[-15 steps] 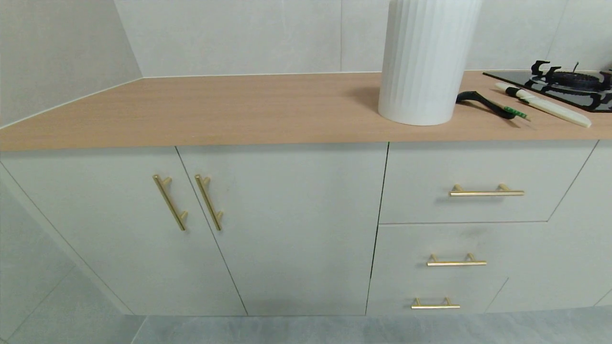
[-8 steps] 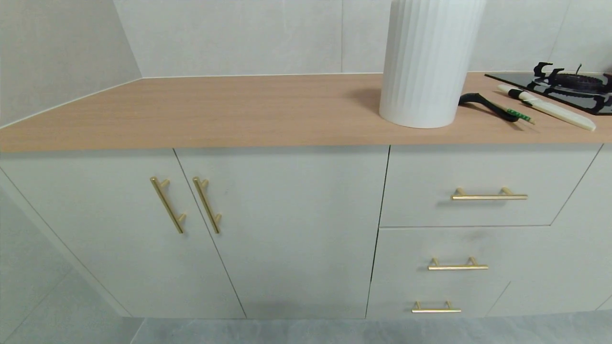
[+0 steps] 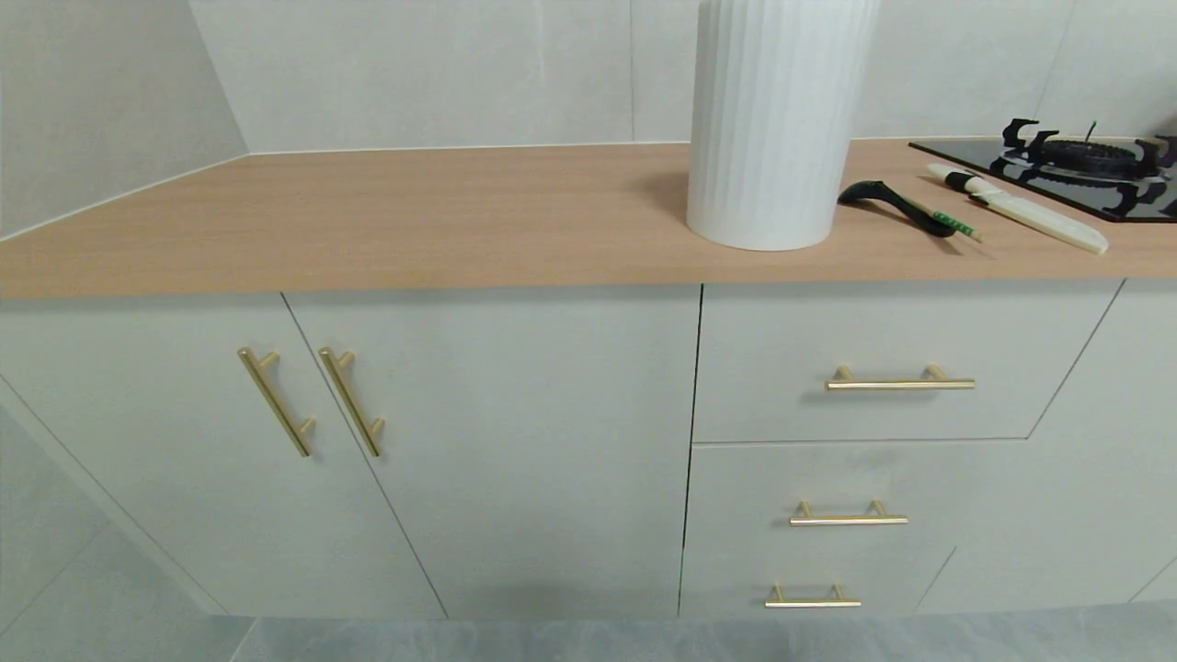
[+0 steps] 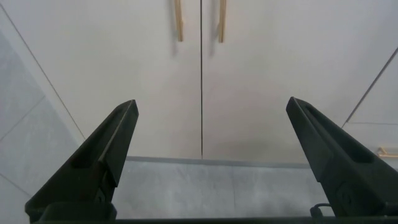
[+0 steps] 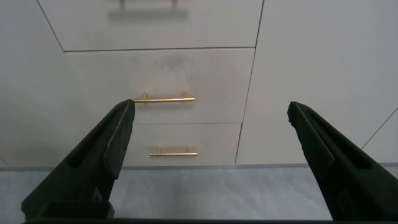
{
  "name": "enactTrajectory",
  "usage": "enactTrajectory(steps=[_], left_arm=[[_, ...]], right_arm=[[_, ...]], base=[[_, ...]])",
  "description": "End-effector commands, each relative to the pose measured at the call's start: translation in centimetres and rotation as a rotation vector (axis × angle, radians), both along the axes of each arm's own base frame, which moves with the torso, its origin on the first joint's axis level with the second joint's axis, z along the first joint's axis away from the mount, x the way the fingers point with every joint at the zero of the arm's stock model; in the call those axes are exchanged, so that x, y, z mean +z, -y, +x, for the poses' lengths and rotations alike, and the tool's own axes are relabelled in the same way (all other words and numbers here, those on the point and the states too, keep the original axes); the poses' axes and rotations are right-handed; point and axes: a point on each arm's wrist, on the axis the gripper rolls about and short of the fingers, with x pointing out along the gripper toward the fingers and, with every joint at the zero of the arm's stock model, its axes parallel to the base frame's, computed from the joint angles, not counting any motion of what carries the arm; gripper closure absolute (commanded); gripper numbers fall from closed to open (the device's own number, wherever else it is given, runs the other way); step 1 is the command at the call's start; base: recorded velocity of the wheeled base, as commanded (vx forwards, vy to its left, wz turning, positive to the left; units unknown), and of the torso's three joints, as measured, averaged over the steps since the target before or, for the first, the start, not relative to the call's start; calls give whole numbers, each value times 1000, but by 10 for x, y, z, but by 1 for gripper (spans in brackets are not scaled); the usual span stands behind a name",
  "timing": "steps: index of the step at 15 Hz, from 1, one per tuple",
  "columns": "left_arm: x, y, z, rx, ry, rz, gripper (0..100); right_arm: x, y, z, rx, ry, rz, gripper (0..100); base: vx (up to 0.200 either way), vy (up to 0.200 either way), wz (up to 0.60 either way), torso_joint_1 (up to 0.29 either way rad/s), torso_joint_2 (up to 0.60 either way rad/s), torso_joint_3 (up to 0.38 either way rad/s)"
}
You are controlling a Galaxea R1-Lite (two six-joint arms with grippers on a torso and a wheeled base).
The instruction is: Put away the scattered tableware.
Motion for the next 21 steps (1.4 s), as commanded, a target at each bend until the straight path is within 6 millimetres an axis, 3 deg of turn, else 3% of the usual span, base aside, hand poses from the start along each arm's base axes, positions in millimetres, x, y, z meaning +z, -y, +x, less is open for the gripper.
enactTrajectory(steps=[1, 4, 5, 6, 7, 11, 12, 15, 16, 17, 19, 21], left_arm=[[0, 0, 0, 1, -1, -1, 0], [0, 0, 0, 1, -1, -1, 0], [0, 0, 0, 1, -1, -1, 0], [0, 0, 0, 1, -1, -1, 0], [0, 0, 0, 1, -1, -1, 0], [0, 0, 0, 1, -1, -1, 0], [0, 0, 0, 1, -1, -1, 0], [0, 0, 0, 1, -1, -1, 0], [0, 0, 0, 1, -1, -1, 0], [0, 0, 0, 1, -1, -1, 0], [0, 0, 0, 1, -1, -1, 0], [0, 0, 0, 1, -1, -1, 0]], right_arm=[[0, 0, 0, 3, -1, -1, 0], [1, 0, 0, 5, -4, -18, 0], [20, 0, -1, 34, 20, -12, 0], [58, -1, -3, 84, 65, 43, 0], [78, -1, 6, 128, 9, 73, 0], [91, -6, 80, 205, -374, -11, 0], [95, -9, 109, 230, -479, -10, 0], [78, -23, 182, 278, -745, -17, 0], [72, -26, 194, 282, -779, -18, 0], [54, -31, 225, 282, -826, -19, 0], [35, -34, 253, 282, -803, -18, 0], [15, -37, 269, 276, -813, -13, 0]], base=[[0, 0, 0, 0, 0, 0], [0, 0, 0, 0, 0, 0], [0, 0, 0, 0, 0, 0], [0, 0, 0, 0, 0, 0], [0, 0, 0, 0, 0, 0], [0, 0, 0, 0, 0, 0], [0, 0, 0, 0, 0, 0], [0, 0, 0, 0, 0, 0], [0, 0, 0, 0, 0, 0], [0, 0, 0, 0, 0, 0], [0, 0, 0, 0, 0, 0], [0, 0, 0, 0, 0, 0]])
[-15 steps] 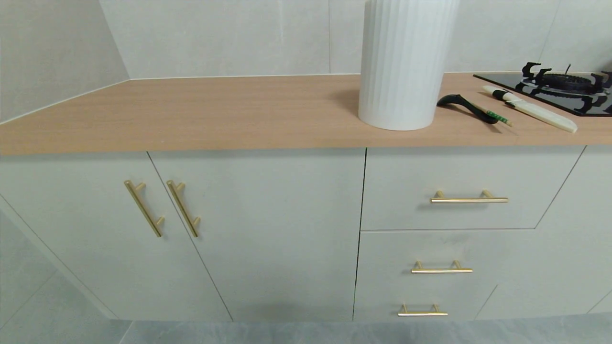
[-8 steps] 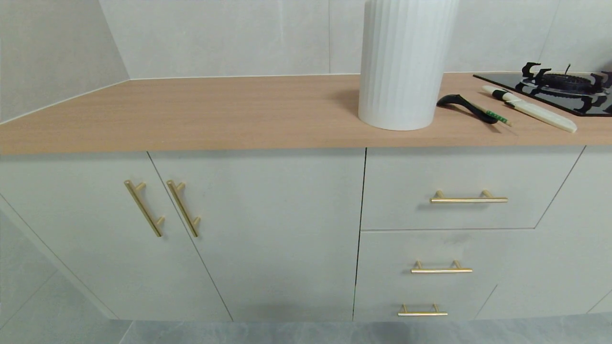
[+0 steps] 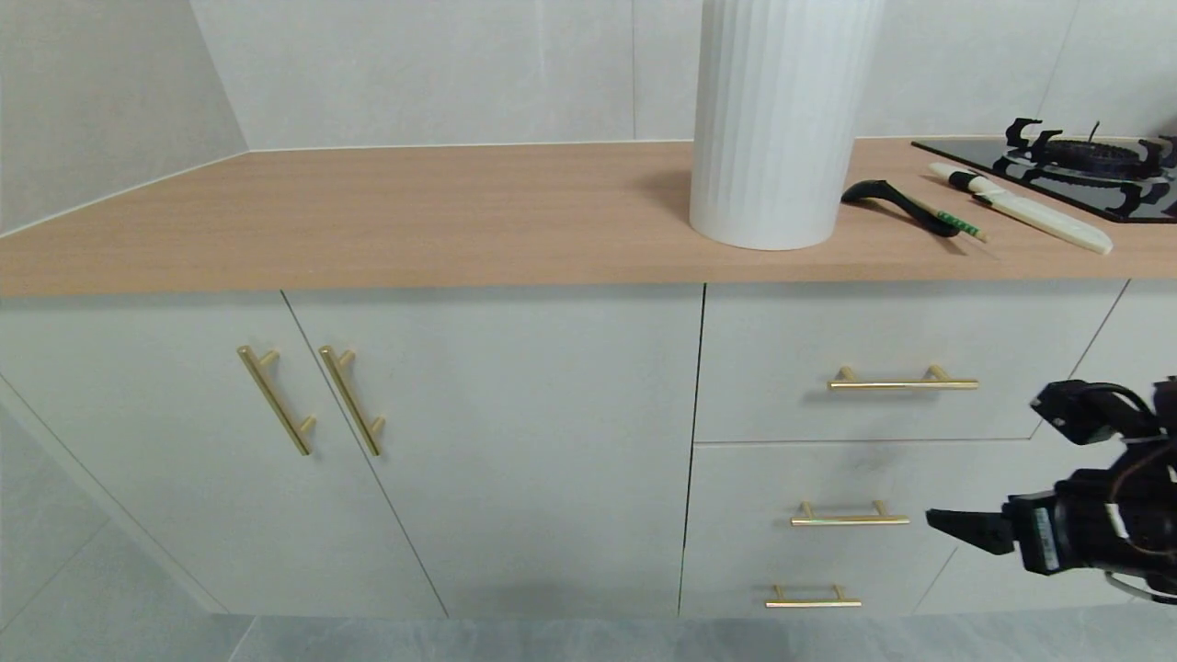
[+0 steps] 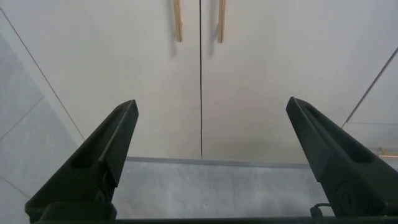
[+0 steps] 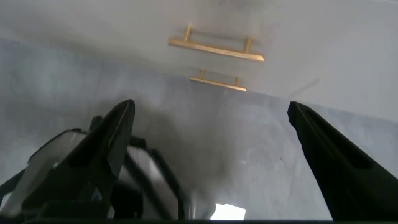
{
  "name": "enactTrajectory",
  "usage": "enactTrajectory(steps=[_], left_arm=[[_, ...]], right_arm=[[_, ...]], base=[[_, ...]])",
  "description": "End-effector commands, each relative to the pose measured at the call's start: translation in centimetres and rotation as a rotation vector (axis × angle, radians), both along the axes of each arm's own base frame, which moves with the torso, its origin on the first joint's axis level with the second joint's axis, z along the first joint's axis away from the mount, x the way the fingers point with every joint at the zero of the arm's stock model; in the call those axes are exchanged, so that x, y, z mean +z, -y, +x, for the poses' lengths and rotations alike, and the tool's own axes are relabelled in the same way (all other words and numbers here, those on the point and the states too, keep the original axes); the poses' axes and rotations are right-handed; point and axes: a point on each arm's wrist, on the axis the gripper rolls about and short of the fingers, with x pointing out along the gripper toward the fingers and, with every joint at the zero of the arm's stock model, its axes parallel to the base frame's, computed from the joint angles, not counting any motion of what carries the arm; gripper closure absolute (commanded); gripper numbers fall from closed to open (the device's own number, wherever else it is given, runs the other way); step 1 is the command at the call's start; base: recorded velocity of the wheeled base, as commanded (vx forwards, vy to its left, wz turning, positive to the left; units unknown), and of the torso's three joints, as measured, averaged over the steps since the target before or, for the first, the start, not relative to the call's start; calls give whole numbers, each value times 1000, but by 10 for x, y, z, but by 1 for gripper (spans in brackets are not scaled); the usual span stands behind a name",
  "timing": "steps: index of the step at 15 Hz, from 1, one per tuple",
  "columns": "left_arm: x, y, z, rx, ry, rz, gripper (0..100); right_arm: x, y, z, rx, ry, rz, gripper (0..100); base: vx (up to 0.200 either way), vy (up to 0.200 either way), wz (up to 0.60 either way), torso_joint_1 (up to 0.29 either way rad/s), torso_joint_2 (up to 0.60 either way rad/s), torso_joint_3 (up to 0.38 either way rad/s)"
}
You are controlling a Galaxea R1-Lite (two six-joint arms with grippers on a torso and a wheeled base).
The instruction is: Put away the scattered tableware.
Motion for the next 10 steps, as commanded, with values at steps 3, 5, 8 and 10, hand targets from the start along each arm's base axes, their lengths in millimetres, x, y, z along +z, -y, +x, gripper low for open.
enactTrajectory(steps=[3, 5, 8, 10], left_arm=[[0, 0, 0, 1, -1, 1, 0], [0, 0, 0, 1, -1, -1, 0], [0, 0, 0, 1, -1, 1, 0], [0, 0, 0, 1, -1, 1, 0]], right_arm=[[-68, -10, 49, -26, -163, -32, 0], [-81, -10, 59, -70, -152, -51, 0], [-106, -12, 77, -118, -114, -84, 0], [-124, -13, 93, -152, -42, -99, 0]], base=[[0, 0, 0, 0, 0, 0], [0, 0, 0, 0, 0, 0], [0, 0, 0, 0, 0, 0], [0, 0, 0, 0, 0, 0]])
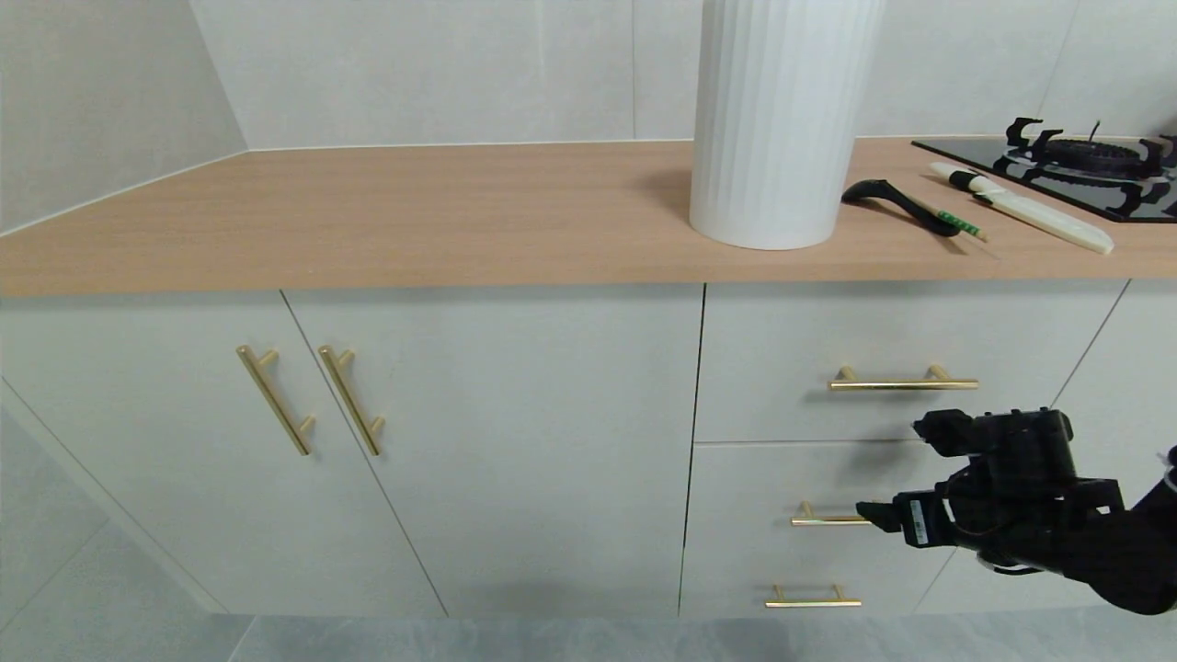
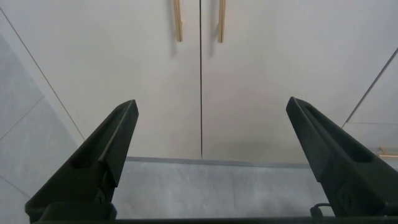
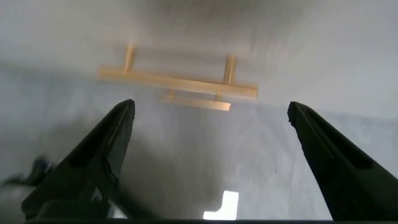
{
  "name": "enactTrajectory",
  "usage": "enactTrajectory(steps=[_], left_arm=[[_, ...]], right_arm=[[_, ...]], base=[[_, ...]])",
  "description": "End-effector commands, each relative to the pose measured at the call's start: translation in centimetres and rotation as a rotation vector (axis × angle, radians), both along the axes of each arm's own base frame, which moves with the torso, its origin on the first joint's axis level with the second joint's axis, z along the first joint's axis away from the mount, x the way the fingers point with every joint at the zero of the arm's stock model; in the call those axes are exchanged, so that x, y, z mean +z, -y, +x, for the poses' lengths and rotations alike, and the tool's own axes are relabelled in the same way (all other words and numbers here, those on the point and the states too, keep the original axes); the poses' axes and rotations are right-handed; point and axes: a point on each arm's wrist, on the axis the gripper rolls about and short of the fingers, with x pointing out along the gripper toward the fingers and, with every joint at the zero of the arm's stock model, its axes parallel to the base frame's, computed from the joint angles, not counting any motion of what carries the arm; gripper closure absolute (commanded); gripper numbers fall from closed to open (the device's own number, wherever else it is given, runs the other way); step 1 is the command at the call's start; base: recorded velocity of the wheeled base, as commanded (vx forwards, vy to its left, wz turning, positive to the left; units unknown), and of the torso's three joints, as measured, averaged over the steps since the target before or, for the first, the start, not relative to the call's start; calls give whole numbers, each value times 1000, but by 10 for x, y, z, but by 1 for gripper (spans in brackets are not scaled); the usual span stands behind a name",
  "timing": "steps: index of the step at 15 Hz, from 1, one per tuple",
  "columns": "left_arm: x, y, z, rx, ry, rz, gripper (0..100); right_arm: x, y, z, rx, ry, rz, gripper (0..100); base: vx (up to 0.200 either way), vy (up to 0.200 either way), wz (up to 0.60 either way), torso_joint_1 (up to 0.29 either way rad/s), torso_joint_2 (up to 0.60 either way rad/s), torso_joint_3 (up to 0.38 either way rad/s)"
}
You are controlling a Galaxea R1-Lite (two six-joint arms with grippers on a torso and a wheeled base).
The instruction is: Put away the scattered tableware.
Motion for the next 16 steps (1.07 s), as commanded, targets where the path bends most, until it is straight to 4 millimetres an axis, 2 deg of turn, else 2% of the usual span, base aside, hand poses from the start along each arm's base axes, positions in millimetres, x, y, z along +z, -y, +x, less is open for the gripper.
enactTrajectory(steps=[1, 5, 13, 16], left_arm=[[0, 0, 0, 1, -1, 0, 0], [0, 0, 0, 1, -1, 0, 0], [0, 0, 0, 1, 1, -1, 0], [0, 0, 0, 1, -1, 0, 0]], right_arm=[[-39, -1, 13, -42, -28, -40, 0], [-59, -2, 22, -76, 19, -60, 0], [-63, -2, 22, -78, 27, -65, 0], [-58, -2, 9, -58, 3, -79, 0]], base=[[0, 0, 0, 0, 0, 0], [0, 0, 0, 0, 0, 0], [0, 0, 0, 0, 0, 0], [0, 0, 0, 0, 0, 0]])
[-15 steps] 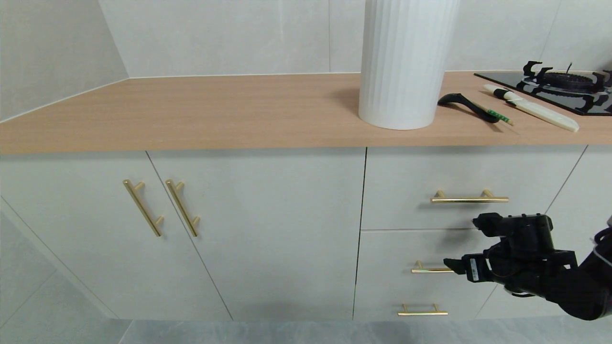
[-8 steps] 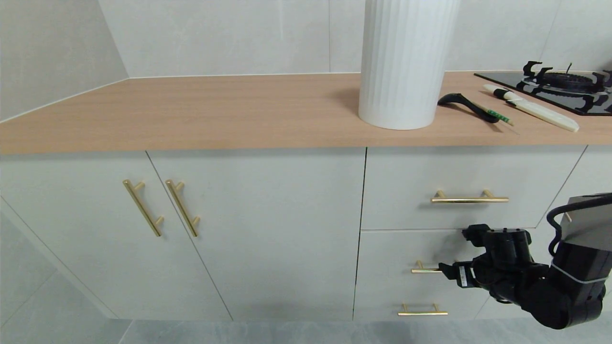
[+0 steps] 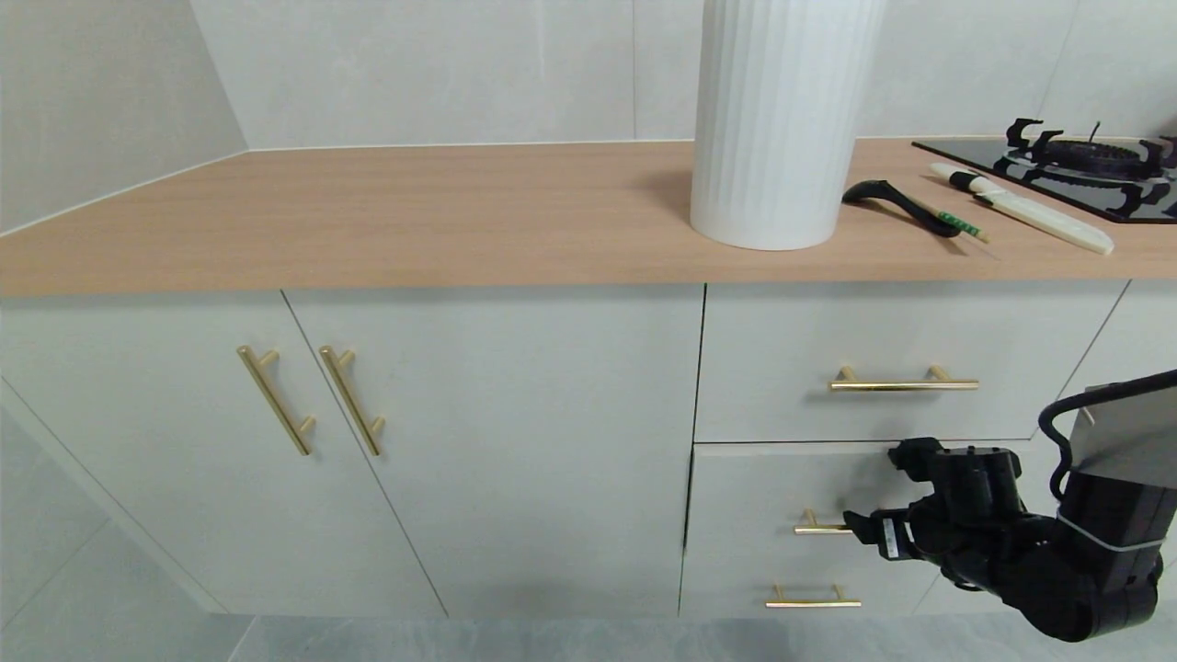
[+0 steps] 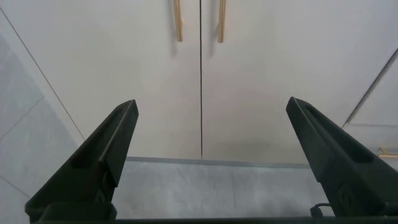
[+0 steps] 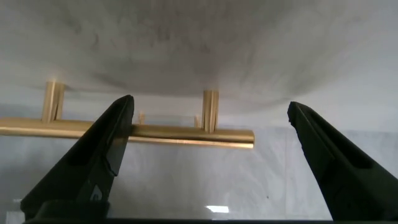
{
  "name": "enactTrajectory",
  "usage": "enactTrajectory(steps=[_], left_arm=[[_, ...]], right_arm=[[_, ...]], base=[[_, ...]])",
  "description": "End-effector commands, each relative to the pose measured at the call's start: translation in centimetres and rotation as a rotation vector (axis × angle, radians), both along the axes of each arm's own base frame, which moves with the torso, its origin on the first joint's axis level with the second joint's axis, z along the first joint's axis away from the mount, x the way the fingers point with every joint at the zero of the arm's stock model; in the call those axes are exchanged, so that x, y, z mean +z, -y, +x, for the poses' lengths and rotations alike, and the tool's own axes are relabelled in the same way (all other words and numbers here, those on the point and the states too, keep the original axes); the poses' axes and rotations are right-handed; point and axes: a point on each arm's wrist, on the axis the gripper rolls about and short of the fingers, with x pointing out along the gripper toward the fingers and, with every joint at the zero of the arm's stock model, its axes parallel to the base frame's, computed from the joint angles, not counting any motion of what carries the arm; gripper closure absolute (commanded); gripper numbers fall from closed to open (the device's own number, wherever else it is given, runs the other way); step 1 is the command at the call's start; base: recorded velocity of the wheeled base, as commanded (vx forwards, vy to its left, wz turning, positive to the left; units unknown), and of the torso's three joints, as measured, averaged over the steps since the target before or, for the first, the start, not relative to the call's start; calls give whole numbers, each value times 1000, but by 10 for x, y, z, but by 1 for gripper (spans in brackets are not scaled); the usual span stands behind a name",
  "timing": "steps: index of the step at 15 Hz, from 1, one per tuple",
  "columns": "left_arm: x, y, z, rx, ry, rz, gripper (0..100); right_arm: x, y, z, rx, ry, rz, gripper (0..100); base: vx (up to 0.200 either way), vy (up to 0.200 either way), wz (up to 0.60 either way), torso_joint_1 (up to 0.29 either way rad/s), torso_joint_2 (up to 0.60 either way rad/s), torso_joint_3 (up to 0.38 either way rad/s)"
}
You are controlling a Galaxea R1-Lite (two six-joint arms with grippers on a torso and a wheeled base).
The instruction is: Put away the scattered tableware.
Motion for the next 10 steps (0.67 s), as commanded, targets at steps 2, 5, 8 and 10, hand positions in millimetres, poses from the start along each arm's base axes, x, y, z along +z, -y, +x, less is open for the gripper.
enactTrajectory(steps=[2, 5, 8, 10], left_arm=[[0, 0, 0, 1, -1, 0, 0], [0, 0, 0, 1, -1, 0, 0], [0, 0, 0, 1, -1, -1, 0], [0, 0, 0, 1, -1, -1, 0]], right_arm=[[28, 2, -21, 37, -13, -17, 0], [115, -2, -62, 140, -47, 37, 0], [183, 0, -98, 188, 8, 83, 0], [190, -3, -99, 189, 61, 104, 0]], base=[[0, 0, 0, 0, 0, 0], [0, 0, 0, 0, 0, 0], [0, 0, 0, 0, 0, 0], [0, 0, 0, 0, 0, 0]])
